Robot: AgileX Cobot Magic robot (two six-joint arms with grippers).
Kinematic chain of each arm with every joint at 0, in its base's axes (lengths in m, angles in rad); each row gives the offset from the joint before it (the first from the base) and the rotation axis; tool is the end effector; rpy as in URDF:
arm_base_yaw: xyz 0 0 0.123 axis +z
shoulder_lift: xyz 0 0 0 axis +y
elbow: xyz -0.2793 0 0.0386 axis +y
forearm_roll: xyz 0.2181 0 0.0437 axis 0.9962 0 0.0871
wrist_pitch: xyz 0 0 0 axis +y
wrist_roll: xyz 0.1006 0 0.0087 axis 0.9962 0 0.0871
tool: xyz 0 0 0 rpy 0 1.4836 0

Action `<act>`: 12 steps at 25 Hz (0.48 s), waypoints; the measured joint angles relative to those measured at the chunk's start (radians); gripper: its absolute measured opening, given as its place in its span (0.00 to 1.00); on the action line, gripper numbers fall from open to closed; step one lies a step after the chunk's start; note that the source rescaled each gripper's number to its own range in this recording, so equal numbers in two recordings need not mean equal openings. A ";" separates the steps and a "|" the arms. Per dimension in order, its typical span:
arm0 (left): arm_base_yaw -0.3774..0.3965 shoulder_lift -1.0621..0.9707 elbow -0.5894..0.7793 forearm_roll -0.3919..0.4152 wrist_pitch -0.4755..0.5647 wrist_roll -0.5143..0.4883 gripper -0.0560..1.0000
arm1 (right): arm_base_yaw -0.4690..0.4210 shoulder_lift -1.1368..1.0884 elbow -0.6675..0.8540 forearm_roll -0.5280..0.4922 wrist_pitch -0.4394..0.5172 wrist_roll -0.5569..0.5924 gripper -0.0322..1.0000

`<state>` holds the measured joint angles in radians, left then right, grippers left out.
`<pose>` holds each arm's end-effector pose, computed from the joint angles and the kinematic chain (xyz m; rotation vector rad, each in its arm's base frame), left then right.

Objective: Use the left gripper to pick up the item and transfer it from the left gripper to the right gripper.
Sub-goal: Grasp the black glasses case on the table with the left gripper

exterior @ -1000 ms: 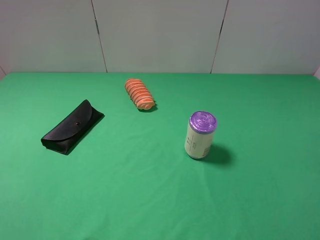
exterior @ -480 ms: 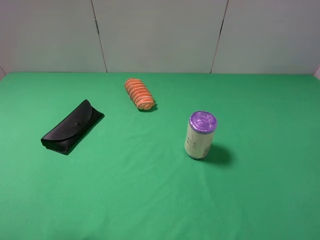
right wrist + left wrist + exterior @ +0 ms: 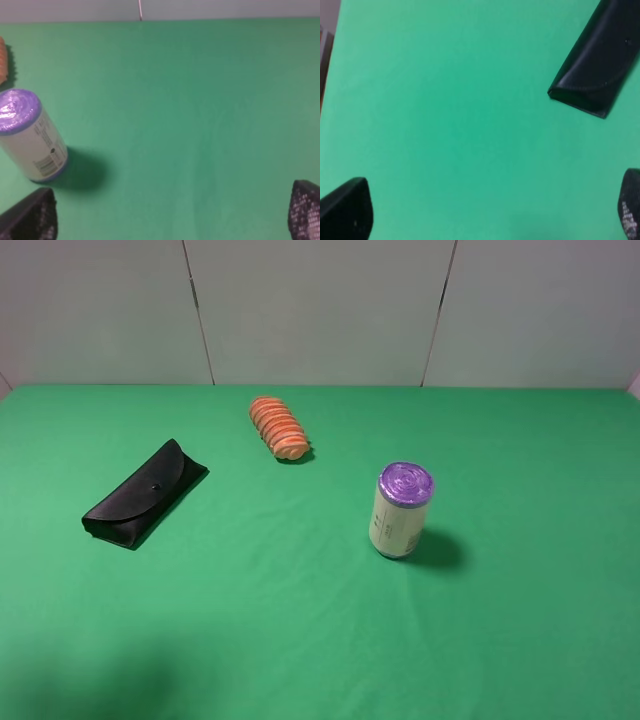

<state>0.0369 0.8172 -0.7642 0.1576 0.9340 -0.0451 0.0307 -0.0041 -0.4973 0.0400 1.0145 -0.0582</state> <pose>0.1193 0.0172 0.3070 -0.0399 2.4642 0.1932 -0.0174 0.0029 0.2619 -0.0895 1.9942 0.0298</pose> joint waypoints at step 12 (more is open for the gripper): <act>-0.092 0.383 -0.004 0.069 -0.121 0.052 0.96 | 0.000 0.000 0.000 0.000 0.000 0.000 1.00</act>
<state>-0.0550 1.2001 -0.7683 0.2264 0.8133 0.0065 0.0307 -0.0041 -0.4973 0.0400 1.0145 -0.0582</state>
